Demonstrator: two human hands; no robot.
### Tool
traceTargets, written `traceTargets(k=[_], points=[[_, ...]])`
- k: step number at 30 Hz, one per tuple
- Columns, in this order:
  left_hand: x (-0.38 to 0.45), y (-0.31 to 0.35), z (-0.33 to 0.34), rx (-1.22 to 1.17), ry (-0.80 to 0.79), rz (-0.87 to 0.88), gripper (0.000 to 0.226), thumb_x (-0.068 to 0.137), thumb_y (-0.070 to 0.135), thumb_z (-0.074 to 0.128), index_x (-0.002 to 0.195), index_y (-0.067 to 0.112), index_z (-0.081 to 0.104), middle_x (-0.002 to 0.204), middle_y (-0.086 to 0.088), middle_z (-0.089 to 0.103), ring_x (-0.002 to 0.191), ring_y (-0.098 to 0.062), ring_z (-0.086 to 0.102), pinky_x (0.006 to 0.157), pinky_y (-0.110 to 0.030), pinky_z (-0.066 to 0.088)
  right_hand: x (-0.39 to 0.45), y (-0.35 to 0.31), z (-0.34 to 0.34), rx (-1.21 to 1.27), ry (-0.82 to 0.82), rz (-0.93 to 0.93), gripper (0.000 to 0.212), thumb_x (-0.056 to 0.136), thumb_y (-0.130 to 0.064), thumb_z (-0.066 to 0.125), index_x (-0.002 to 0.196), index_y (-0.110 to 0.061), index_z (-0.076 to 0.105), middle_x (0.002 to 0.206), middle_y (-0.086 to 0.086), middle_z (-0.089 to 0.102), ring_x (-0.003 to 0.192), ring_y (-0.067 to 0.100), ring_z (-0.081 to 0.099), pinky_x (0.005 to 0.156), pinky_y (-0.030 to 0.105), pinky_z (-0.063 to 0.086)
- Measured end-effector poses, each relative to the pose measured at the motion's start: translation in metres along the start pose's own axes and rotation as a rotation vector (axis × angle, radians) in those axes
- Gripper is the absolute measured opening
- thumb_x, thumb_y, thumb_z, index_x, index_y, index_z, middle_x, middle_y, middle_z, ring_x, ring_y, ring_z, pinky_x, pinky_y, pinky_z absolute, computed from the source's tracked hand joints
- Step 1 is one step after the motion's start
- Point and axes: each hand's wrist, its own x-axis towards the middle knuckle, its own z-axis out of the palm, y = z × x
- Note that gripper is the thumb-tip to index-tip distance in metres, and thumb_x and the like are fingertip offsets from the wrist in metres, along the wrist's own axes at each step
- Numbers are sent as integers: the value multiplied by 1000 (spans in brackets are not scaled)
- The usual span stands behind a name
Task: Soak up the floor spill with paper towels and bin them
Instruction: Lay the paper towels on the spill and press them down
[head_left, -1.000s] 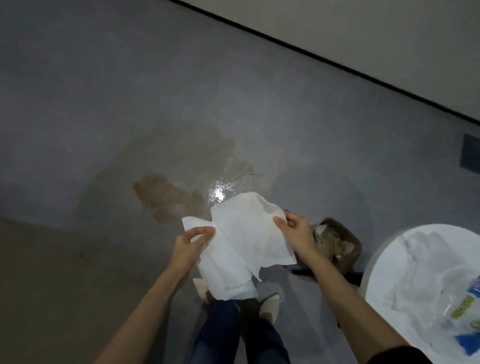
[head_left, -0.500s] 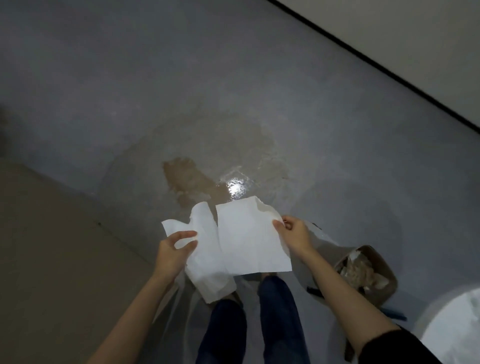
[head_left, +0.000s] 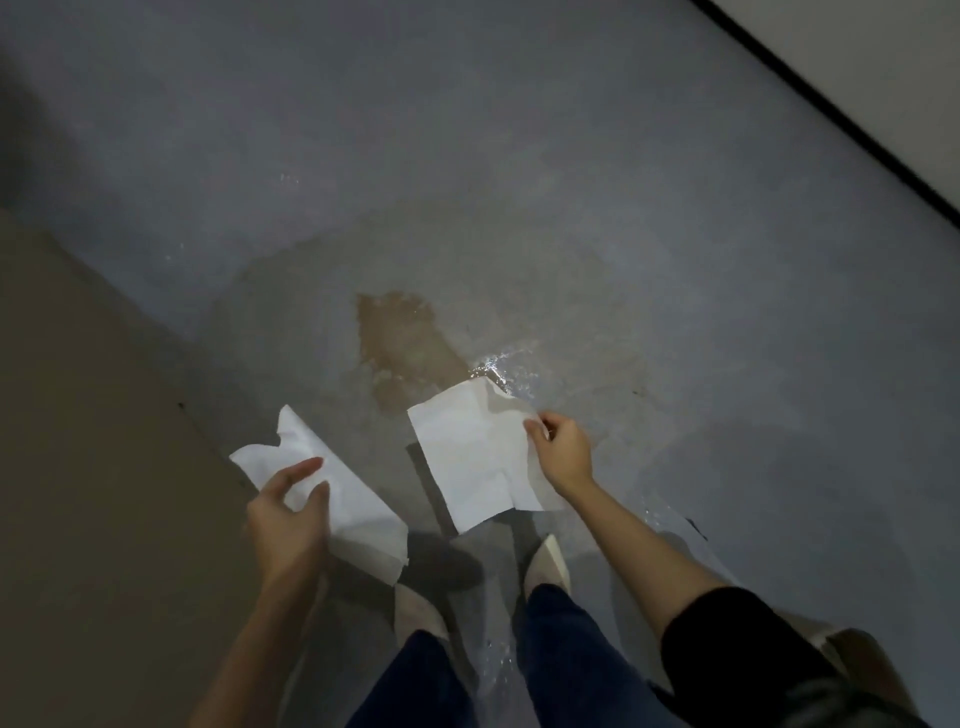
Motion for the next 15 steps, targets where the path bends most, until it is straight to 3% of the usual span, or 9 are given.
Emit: traceTargets(k=[2,6,7,10,13,15], points=[[22,-15,12,53,14,75,24,89,8,61,107,22,69,113,-11,63,98,-31,62,87,-43,54,29,16,20,-23,-5,-46,21,93,-19,61,72,-20,59,52,-11,44,52,4,42,50,14,32],[71,-47,23,152,17,191,26,90,11,62,110,25,68,106,-10,66,65,-26,62,56,-27,53,88,45,53,-69,-21,-96,16,92,-21,61,81,-13,71,62,-3,58,62,18,54,56,29,36],[86,-56,26,169,13,211,26,89,11,62,110,25,69,107,-10,67,65,-25,62,59,-27,53,104,54,63,-74,-13,-104,17,91,-21,61,79,-12,70,62,-1,59,63,21,55,56,29,36],[129,-79,44,179,-11,225,26,87,10,65,106,26,71,112,-9,68,91,-38,64,81,-43,53,151,81,88,-153,-19,-115,21,91,-23,62,76,-8,65,62,7,61,65,30,57,57,36,41],[164,-98,61,165,-1,251,26,86,9,66,104,26,71,112,-8,69,97,-37,64,84,-42,51,194,100,101,-287,-46,-121,23,90,-25,64,108,-11,66,97,12,70,92,32,64,76,38,47],[187,-106,73,137,10,262,26,86,7,65,105,24,71,110,-9,69,89,-35,65,79,-35,52,218,106,105,-407,47,-161,47,89,-22,66,133,-16,52,126,10,59,114,30,56,96,41,40]])
